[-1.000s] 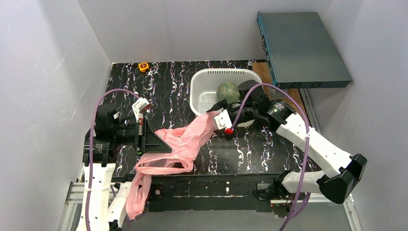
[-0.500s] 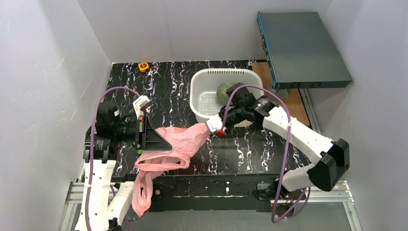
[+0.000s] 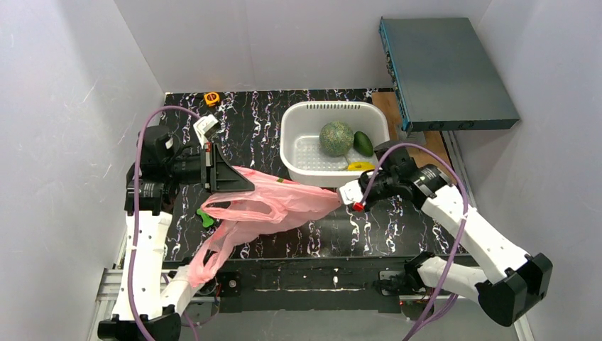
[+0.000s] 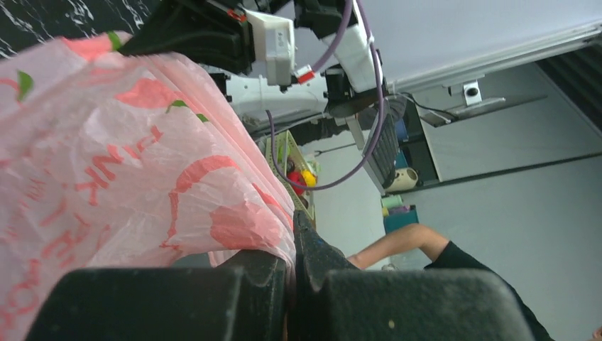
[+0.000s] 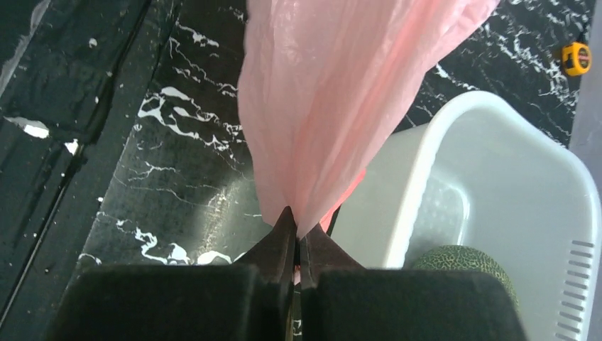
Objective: Place the fake fruits into the plastic bag and tie a complex knot
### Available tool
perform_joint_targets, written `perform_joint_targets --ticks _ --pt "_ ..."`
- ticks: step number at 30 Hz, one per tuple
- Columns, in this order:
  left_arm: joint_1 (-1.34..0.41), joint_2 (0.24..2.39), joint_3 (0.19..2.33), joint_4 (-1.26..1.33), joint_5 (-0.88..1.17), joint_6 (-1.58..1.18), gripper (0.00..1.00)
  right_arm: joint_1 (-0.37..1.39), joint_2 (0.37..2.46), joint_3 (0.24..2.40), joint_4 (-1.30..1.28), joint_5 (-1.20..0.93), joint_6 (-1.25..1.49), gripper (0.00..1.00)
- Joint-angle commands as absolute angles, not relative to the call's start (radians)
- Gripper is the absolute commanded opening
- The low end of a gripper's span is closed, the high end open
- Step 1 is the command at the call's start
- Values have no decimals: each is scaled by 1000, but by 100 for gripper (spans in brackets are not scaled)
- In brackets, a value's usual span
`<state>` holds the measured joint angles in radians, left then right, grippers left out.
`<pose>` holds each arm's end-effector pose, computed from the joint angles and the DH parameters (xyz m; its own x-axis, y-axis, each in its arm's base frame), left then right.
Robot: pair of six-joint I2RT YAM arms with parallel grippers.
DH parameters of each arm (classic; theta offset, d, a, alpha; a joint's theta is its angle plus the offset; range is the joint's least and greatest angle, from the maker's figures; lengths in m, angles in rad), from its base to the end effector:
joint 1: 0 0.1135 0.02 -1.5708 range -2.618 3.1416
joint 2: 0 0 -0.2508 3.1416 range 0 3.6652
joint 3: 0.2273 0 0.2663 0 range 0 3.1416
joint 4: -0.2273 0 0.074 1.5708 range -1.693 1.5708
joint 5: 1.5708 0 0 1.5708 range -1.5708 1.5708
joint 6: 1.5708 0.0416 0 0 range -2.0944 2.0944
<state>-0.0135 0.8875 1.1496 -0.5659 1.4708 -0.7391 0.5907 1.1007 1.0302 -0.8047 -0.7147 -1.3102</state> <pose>0.1707 -0.0437 0.4098 -0.8615 -0.0556 -0.5047 0.5011 0.0670 -0.8628 0.1816 0.1546 0.2978 0.5792 -0.4903 -0.6513 -0.8143 -0.3117 -0.4896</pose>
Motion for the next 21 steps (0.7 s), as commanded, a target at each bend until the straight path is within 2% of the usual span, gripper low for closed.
perform_joint_targets --ticks 1,3,5,6,7,9,13,17,21 --pt "60 887 1247 -540 1525 -775 0 560 1066 984 -866 -634 -1203 1" --pt "67 901 1261 -591 1457 -745 0 573 1084 1040 -896 -631 -1131 4" --pt "66 914 1279 -675 1374 -715 0 581 1123 1137 -940 -631 -1036 40" --pt "67 926 1302 -750 1286 -678 0 581 1141 1198 -957 -639 -971 55" --pt "65 942 1324 -839 1207 -637 0 581 1158 1258 -972 -651 -906 61" --pt "56 978 1348 -950 1077 -596 0 582 1174 1365 -992 -690 -779 67" --pt "52 1022 1350 -1012 974 -581 0 656 1151 1468 -877 -696 -514 73" --pt "53 1013 1346 -1013 938 -613 0 804 1154 1507 -665 -592 -334 75" --pt "70 979 1362 -1055 902 -612 0 989 1266 1607 -490 -440 -283 77"
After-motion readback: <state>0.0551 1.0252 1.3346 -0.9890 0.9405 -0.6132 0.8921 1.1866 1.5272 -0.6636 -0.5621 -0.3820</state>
